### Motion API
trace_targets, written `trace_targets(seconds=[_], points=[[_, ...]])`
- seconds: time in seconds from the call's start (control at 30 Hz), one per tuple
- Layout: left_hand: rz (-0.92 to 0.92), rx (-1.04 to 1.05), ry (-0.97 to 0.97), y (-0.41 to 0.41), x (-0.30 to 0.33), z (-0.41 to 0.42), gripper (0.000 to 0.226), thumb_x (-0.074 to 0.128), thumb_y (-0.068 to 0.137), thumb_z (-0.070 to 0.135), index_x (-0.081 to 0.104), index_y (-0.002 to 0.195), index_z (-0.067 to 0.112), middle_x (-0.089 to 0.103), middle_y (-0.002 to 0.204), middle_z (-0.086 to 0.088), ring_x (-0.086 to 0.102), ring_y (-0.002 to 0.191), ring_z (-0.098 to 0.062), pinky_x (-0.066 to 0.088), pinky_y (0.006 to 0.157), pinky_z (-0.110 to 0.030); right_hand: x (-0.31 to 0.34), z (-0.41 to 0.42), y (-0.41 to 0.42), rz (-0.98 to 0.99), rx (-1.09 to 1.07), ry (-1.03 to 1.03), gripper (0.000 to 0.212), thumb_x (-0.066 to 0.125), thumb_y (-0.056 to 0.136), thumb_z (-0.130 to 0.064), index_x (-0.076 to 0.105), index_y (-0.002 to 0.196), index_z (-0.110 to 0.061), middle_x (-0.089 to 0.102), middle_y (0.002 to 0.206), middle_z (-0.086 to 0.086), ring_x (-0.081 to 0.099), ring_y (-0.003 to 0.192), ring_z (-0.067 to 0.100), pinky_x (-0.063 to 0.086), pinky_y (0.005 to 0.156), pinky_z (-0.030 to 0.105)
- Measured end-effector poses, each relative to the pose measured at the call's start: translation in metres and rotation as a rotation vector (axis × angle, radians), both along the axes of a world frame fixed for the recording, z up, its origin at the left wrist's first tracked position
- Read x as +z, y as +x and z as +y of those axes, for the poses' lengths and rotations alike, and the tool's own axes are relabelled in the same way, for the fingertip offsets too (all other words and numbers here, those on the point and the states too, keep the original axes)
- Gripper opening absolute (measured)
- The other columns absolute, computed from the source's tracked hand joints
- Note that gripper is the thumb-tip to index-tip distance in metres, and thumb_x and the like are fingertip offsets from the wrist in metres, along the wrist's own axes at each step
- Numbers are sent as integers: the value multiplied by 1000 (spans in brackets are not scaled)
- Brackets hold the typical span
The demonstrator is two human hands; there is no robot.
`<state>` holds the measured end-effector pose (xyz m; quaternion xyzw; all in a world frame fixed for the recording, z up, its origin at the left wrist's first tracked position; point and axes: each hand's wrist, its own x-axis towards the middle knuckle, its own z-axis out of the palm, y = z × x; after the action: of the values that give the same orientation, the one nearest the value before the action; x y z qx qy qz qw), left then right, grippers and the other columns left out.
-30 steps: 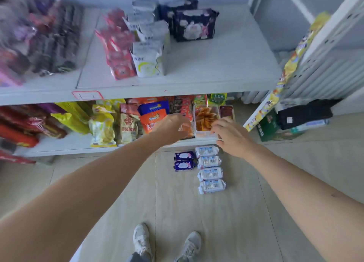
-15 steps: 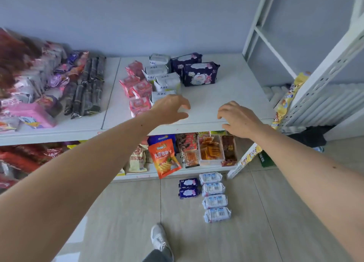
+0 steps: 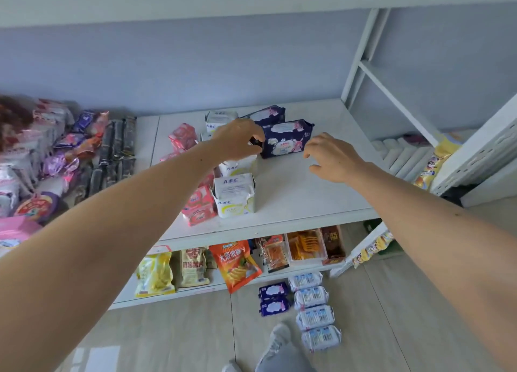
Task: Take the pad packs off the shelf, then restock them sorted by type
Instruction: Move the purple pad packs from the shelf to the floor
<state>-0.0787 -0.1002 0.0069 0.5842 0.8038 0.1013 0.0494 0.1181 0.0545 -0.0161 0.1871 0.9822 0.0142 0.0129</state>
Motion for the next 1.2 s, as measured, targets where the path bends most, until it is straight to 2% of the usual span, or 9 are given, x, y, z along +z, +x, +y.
trace_targets(seconds=[0.13, 0.33, 0.43, 0.6, 0.7, 0.83, 0.93, 1.07, 1.2], points=[[90, 15, -38, -14, 2, 25, 28, 58, 88, 31, 61, 115, 27, 56, 125, 6, 51, 118, -18, 44, 88, -36, 0, 31, -25, -29, -3, 56, 38, 63, 84, -20, 54, 121, -14, 53, 124, 3, 43, 118, 24, 47, 85, 40], [165, 74, -151, -39, -3, 50, 36, 56, 88, 28, 56, 124, 27, 50, 130, 2, 46, 122, -21, 43, 85, -39, -6, 70, -62, -127, -33, 77, 77, 75, 75, -35, 33, 137, -15, 33, 146, 5, 40, 123, 30, 43, 92, 43], [192, 81, -227, -57, -10, 57, 46, 57, 88, 30, 48, 133, 28, 43, 140, 4, 39, 128, -21, 43, 92, -42, -14, 83, -81, -186, -60, 76, 87, 76, 75, -40, 26, 142, -15, 21, 153, 4, 35, 129, 33, 39, 97, 44], [264, 51, -301, -86, -15, 71, 54, 60, 88, 35, 41, 138, 27, 43, 141, 2, 37, 129, -23, 40, 98, -46, -34, 95, -108, -202, -83, 62, 81, 75, 79, -37, 27, 141, -19, 34, 145, 3, 40, 123, 31, 40, 93, 42], [285, 44, -319, -98, -19, 81, 54, 59, 89, 37, 40, 138, 25, 46, 138, -1, 39, 127, -25, 40, 98, -46, -43, 97, -113, -187, -90, 86, 73, 73, 82, -31, 30, 140, -19, 40, 134, 5, 43, 117, 27, 42, 84, 38], [353, -1, -367, -104, -28, 97, 52, 54, 88, 47, 41, 132, 21, 51, 130, -4, 41, 123, -26, 40, 95, -44, -45, 105, -107, -175, -79, 70, 55, 73, 82, -30, 44, 127, -15, 40, 122, 4, 44, 107, 24, 42, 70, 34], [429, -27, -431, -108, -43, 108, 68, 50, 86, 57, 31, 140, 19, 46, 136, -9, 33, 131, -29, 32, 103, -44, -36, 123, -95, -254, -53, -43, 50, 74, 80, -29, 48, 120, -16, 42, 119, 3, 45, 104, 24, 44, 72, 36], [490, -8, -456, -111, -63, 118, 91, 45, 85, 64, 2, 151, 18, 38, 145, -16, 18, 142, -35, 14, 116, -48, -25, 139, -72, -336, -30, -141, 64, 78, 72, -30, 47, 127, -23, 42, 118, 0, 46, 105, 22, 45, 72, 34], [502, 9, -459, -107, -69, 125, 86, 42, 89, 61, -2, 151, 21, 44, 140, -15, 28, 137, -33, 6, 116, -55, -30, 136, -60, -326, -32, -169, 80, 81, 65, -33, 39, 133, -29, 41, 123, -1, 47, 109, 22, 45, 77, 35]])
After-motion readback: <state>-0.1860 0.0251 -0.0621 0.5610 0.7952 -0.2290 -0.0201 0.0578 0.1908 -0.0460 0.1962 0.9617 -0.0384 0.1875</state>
